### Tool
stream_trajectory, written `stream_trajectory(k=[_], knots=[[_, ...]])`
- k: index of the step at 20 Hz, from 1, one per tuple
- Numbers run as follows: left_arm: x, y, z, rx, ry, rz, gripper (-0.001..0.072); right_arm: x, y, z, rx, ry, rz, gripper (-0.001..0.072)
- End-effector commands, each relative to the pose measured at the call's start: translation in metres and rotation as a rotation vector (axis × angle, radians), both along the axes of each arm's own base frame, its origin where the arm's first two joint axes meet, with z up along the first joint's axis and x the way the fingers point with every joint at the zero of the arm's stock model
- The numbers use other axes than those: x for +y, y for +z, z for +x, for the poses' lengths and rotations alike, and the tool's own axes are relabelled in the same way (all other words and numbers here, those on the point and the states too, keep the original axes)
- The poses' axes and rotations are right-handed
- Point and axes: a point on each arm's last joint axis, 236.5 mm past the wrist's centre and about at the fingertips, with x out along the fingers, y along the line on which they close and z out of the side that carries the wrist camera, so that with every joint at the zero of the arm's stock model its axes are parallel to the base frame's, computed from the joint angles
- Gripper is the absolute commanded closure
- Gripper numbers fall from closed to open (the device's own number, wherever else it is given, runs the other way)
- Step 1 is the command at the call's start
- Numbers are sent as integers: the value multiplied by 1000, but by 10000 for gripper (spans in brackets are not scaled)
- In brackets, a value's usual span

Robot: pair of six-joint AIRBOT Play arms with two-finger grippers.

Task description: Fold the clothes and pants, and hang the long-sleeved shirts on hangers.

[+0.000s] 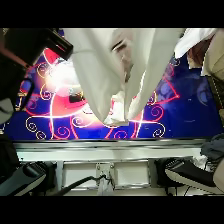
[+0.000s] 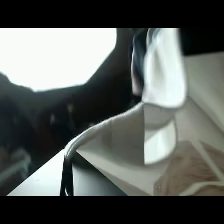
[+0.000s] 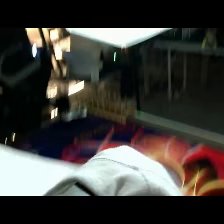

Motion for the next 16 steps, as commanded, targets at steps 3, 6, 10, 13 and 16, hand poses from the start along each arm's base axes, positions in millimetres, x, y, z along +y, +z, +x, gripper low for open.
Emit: stream_trajectory(k=[3,6,10,13,16], knots=[[74,-134,55,554,213,65,698,37,-216,-32,779,217,-255,690],[95,-232,50,901,280,208,697,45,-291,-56,1066,309,-383,692],[106,-318,18,1251,304,365,697,42,-353,-85,1311,390,-541,688],[110,-337,6,1368,340,346,697,50,-363,-79,1276,363,-571,688],[119,-336,2,1389,388,329,697,62,-357,-58,1179,297,-540,688]])
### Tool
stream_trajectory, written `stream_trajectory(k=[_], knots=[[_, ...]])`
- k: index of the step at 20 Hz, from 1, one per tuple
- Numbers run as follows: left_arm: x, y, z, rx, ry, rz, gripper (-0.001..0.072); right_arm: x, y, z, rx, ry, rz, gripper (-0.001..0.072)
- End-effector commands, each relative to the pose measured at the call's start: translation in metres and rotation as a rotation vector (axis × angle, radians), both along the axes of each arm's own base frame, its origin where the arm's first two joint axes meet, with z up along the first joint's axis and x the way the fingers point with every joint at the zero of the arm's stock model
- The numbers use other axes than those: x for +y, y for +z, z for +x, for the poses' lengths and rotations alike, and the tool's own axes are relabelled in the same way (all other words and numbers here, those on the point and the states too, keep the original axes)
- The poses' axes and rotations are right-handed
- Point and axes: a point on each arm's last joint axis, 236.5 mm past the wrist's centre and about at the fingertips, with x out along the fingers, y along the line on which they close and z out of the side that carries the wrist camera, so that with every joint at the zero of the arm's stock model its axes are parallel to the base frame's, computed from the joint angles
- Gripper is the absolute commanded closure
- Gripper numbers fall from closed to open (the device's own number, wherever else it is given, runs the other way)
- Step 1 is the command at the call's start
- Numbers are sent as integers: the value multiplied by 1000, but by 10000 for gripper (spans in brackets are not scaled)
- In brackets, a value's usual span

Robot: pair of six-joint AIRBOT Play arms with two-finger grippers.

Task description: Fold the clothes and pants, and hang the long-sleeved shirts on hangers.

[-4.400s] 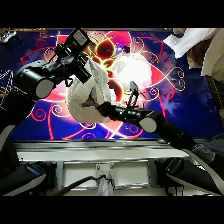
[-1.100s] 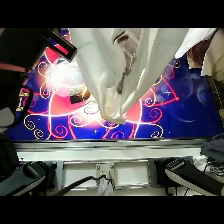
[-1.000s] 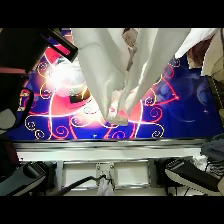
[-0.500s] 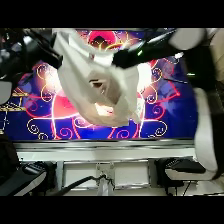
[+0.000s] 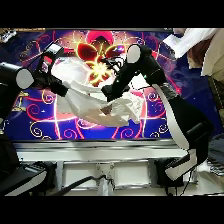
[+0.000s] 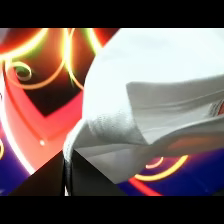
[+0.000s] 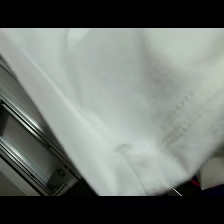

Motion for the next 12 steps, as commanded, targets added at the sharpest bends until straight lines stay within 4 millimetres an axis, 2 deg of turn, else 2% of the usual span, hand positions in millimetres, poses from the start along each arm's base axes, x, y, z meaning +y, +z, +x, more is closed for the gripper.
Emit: stream_trajectory(k=[1,3,7,10,12], knots=[[16,-16,-20,121,76,29,697,14,-1,19,-93,-43,-8,688],[29,-28,-32,186,135,40,697,23,0,29,-159,-62,-6,689],[55,-56,-53,290,282,30,696,32,-11,18,-154,-10,-41,689],[62,-59,-62,320,315,24,696,42,-14,18,-209,29,-45,689],[66,-58,-68,342,334,23,696,51,-13,28,-265,13,-24,689]])
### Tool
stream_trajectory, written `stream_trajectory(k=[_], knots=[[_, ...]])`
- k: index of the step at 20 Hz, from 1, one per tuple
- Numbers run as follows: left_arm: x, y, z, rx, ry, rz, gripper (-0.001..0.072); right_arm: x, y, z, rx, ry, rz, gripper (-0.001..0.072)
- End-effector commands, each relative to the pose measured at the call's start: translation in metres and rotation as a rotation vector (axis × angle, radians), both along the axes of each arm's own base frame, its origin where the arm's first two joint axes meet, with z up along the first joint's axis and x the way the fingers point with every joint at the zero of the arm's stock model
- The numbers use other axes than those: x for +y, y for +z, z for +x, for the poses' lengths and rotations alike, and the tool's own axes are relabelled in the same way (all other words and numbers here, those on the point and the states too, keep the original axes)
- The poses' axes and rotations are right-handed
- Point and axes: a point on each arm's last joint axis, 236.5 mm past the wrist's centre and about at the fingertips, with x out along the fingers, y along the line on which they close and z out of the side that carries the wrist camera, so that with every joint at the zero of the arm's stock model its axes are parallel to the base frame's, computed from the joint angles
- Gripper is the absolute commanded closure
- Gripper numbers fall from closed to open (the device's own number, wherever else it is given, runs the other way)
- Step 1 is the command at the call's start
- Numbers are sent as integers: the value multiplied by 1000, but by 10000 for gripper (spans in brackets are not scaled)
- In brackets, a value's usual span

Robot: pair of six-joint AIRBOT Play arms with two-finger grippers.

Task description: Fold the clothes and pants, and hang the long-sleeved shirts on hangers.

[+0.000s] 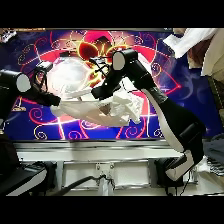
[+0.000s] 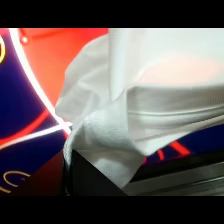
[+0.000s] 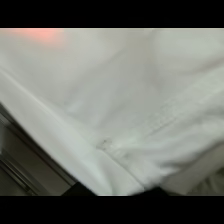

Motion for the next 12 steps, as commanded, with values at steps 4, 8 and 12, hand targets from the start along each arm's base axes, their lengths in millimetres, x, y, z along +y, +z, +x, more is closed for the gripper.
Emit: stream_trajectory(k=[4,8,12], knots=[[-2,8,-13,14,97,-78,695,27,8,34,-178,-23,85,689],[8,47,7,-113,129,-101,321,27,4,34,-187,10,78,689],[54,108,27,-295,234,-63,290,27,-4,36,-182,19,69,689]])
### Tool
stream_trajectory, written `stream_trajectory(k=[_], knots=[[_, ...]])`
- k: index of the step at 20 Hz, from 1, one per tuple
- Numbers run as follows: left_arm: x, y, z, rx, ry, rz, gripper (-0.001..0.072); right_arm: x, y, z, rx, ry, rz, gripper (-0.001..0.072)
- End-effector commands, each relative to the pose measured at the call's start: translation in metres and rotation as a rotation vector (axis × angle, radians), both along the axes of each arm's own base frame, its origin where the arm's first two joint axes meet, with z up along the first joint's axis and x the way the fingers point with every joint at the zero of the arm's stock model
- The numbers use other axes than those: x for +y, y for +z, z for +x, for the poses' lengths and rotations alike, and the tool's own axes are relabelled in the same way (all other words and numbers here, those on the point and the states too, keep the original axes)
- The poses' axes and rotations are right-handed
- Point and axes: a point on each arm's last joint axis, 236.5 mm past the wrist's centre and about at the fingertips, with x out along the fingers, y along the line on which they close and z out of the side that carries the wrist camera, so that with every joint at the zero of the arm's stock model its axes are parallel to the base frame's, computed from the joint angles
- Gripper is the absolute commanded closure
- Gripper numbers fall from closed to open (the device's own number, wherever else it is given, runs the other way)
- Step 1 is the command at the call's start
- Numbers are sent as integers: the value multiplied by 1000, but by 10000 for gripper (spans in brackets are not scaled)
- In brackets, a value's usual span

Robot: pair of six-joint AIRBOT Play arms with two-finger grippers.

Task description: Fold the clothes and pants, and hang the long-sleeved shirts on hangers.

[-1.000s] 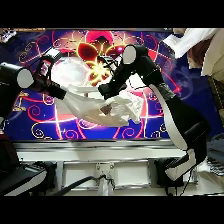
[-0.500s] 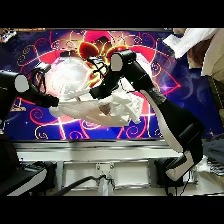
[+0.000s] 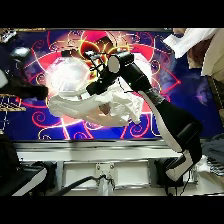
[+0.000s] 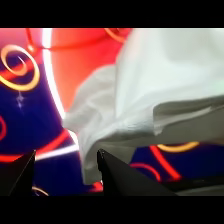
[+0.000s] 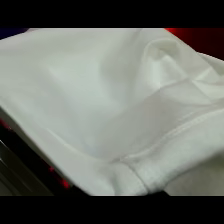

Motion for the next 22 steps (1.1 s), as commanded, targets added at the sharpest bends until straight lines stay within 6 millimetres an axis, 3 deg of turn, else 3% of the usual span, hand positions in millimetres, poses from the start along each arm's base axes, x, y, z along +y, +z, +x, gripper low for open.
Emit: stream_trajectory(k=[1,4,7,9,10,11,14,22], knots=[[57,47,8,-133,136,87,291,2,-4,0,-4,16,-3,689],[147,58,-16,-144,422,190,292,1,-5,-7,15,34,-17,689],[201,50,-34,-127,613,147,292,-1,-7,-15,35,60,-35,688],[214,36,-33,-109,603,68,314,2,-7,-16,16,89,-33,688],[217,28,-31,-94,559,43,419,3,-6,-14,4,94,-27,688],[224,22,-28,-88,539,34,472,4,-6,-13,-4,96,-23,688],[255,3,-19,-85,543,58,468,7,-4,-8,-25,95,-10,689],[305,-71,24,-53,479,109,467,12,-1,0,-70,102,13,688]])
